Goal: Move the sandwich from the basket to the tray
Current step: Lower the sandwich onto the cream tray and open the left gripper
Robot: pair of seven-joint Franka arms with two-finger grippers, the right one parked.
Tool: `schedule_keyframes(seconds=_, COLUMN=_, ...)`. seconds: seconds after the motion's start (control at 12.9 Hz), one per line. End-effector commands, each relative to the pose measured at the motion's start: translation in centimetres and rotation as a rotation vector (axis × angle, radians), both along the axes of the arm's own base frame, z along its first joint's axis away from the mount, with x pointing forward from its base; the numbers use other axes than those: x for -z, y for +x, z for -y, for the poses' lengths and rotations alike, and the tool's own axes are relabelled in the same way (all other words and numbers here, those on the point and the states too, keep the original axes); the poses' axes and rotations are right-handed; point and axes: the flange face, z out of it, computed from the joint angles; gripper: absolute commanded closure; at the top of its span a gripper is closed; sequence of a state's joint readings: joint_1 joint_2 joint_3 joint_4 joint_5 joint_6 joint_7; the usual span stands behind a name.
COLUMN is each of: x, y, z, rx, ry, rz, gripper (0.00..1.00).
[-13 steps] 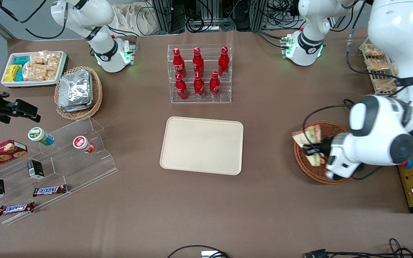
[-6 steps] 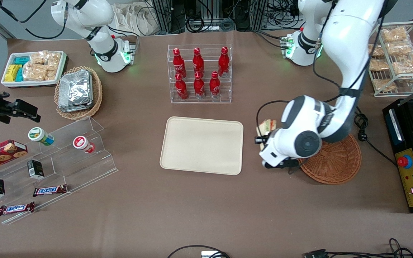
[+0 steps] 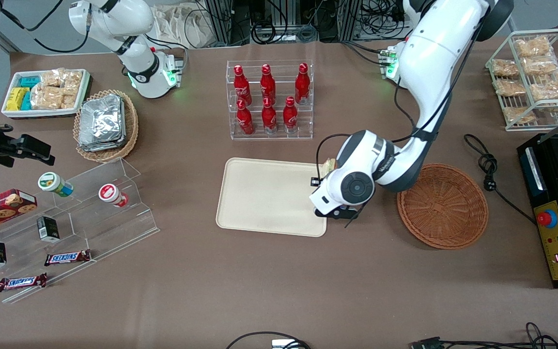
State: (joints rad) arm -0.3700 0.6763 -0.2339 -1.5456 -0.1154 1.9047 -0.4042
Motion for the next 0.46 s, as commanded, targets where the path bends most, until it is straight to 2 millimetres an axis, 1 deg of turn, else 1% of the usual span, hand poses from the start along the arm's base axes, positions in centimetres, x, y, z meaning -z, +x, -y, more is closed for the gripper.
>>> schedule_keyframes(seconds=0.0, x=2.0, y=0.1, z=2.4, rx=0.055, ry=-0.024, rz=0.027, gripper=0.66)
schedule_keyframes(seconds=0.08, x=2.8, y=0.2, z=2.5, rx=0.050, ry=-0.031, rz=0.035, gripper=0.66)
schedule_keyframes(seconds=0.39, x=3.9, y=1.0, z=2.9, rx=0.022, ry=-0.056, rz=0.073, gripper=0.66)
